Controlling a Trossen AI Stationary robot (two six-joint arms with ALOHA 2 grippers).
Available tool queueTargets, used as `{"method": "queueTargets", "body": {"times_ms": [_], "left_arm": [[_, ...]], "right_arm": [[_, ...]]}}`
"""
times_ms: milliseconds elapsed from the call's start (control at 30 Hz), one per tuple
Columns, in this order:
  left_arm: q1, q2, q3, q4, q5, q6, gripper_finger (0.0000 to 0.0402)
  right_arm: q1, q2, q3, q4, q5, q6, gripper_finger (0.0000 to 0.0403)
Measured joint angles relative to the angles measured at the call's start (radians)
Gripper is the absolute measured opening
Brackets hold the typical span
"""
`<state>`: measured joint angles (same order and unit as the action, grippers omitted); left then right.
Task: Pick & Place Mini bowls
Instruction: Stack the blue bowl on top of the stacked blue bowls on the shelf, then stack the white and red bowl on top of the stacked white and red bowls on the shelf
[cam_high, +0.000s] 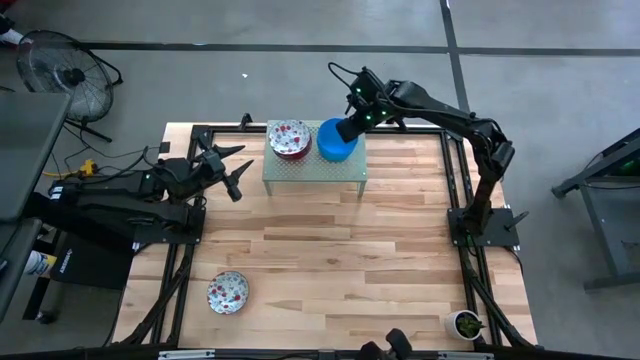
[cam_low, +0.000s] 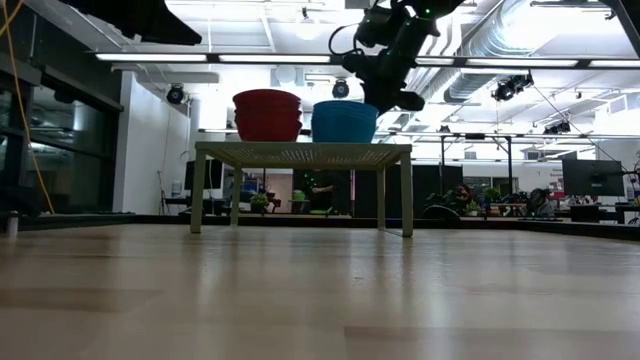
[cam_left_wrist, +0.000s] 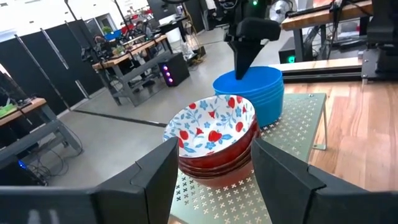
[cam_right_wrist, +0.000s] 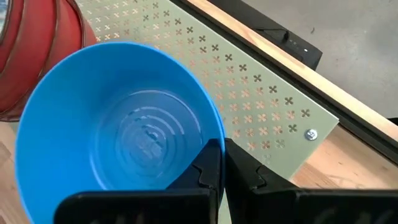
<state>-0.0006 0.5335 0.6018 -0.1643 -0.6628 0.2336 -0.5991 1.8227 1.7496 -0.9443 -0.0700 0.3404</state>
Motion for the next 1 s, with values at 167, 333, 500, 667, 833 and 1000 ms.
{"method": "queueTargets", "body": {"times_ms": [167, 333, 500, 667, 833, 1000], "left_arm": [[0.0, 0.0, 0.0, -0.003, 0.001, -0.003, 0.0197], [0.0, 0.0, 0.0, -0.003, 0.002, -0.004, 0.0197], [0.0, 0.0, 0.0, -0.003, 0.002, -0.007, 0.0197], [0.0, 0.0, 0.0, -0.003, 0.002, -0.007, 0.0197], [0.0, 0.0, 0.0, -0.003, 0.002, -0.007, 0.0197], [0.0, 0.0, 0.0, -0.006, 0.002, -0.013, 0.0197]], "right_arm": [[0.0, -0.002, -0.001, -0.023, 0.001, 0.0, 0.0019], [0.0, -0.002, -0.002, -0.034, 0.011, -0.003, 0.0062], [0.0, -0.029, -0.002, -0.034, 0.012, -0.008, 0.0102], [-0.009, -0.087, -0.002, -0.03, 0.014, -0.02, 0.0121], [-0.011, -0.153, -0.002, -0.031, 0.016, -0.027, 0.0123], [-0.006, -0.217, -0.001, -0.038, 0.015, -0.031, 0.0124]]}}
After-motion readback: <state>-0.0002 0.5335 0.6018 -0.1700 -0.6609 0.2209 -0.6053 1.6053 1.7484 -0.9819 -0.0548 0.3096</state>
